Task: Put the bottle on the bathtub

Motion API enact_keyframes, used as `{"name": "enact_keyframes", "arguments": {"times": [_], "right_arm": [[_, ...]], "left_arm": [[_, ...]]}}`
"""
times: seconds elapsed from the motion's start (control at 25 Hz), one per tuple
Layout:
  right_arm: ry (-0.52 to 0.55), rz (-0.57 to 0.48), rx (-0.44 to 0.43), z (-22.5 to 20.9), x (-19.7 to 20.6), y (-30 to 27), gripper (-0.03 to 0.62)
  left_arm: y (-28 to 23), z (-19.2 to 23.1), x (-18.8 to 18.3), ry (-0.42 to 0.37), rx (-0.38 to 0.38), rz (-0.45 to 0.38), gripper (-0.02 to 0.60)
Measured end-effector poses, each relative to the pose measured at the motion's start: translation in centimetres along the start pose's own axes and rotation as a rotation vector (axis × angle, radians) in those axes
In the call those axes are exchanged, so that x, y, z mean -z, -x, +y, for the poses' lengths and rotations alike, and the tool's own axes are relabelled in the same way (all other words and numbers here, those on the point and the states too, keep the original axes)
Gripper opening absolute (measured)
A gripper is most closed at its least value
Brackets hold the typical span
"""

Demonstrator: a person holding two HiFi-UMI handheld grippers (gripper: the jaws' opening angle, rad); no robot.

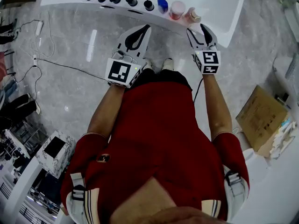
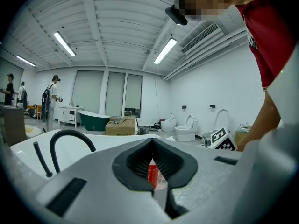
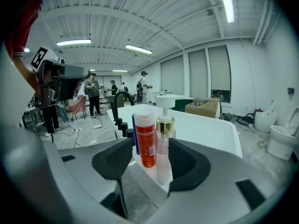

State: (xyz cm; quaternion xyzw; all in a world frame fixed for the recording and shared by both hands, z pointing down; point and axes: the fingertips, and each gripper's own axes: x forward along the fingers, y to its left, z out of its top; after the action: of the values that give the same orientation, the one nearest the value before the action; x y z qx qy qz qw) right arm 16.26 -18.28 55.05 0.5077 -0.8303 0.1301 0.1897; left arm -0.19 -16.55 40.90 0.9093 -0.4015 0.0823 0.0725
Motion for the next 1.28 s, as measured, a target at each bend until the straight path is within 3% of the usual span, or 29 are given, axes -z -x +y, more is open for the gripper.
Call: {"name": "enact_keyframes", "arguments": {"times": [0.44,0.76,1.28], "right_arm": [[0.005,-0.144,0.064,3.4,-5.9,5.0,0.124],[-0.052,-0.223,0.068,6.7,-8.8,8.2,0.019],[-0.053,-0.302,-0.021,11.7,-12.5,10.2,-0.002]], "left_arm": [[1.7,-1.3,-1.1,-0.010,0.083,-0.055,0.006],[2.8,-2.5,-1.6,-0.009,0.124,-0.084,0.006],[3.7,-3.9,-2.3,-0.017,0.163,-0.107,0.006]]}}
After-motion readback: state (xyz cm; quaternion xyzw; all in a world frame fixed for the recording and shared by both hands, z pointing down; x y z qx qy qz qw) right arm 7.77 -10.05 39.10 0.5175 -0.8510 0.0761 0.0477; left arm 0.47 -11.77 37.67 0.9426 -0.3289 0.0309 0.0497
